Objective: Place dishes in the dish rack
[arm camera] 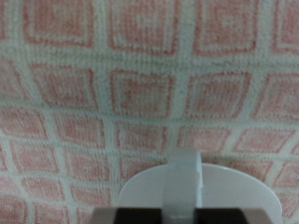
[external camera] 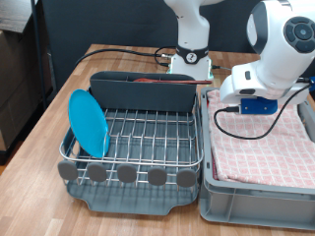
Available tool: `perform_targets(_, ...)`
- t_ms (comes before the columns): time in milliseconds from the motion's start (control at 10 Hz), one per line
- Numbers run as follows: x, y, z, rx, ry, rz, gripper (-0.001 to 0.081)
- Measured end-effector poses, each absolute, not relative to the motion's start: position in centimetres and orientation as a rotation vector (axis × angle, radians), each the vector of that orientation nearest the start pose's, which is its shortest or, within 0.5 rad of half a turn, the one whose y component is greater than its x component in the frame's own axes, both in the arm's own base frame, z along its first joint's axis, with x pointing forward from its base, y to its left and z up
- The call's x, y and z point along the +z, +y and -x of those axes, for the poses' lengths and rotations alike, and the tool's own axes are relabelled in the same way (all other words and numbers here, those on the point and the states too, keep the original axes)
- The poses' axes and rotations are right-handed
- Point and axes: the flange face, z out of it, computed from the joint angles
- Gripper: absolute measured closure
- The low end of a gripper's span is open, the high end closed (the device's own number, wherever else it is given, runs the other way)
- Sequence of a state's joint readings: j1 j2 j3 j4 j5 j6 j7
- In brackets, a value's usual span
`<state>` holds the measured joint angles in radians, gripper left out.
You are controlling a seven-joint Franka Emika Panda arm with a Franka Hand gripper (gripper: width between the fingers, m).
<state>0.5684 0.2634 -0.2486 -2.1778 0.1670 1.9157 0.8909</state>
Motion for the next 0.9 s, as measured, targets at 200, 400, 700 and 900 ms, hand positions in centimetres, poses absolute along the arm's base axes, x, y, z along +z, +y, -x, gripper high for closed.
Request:
perform_targets(200,25.5,16.5,-47.1,0.788,1.104,3.073,0.0737)
perform_targets(400,27.0,16.2,-47.7,0.786,1.119,3.056,0.0737)
perform_targets(700,30.0,15.5,-48.8,0.730,1.134,3.027,0.0737)
perform_targets(900,32.0,15.1,-49.5,0.705,1.140,3.012,0.0737)
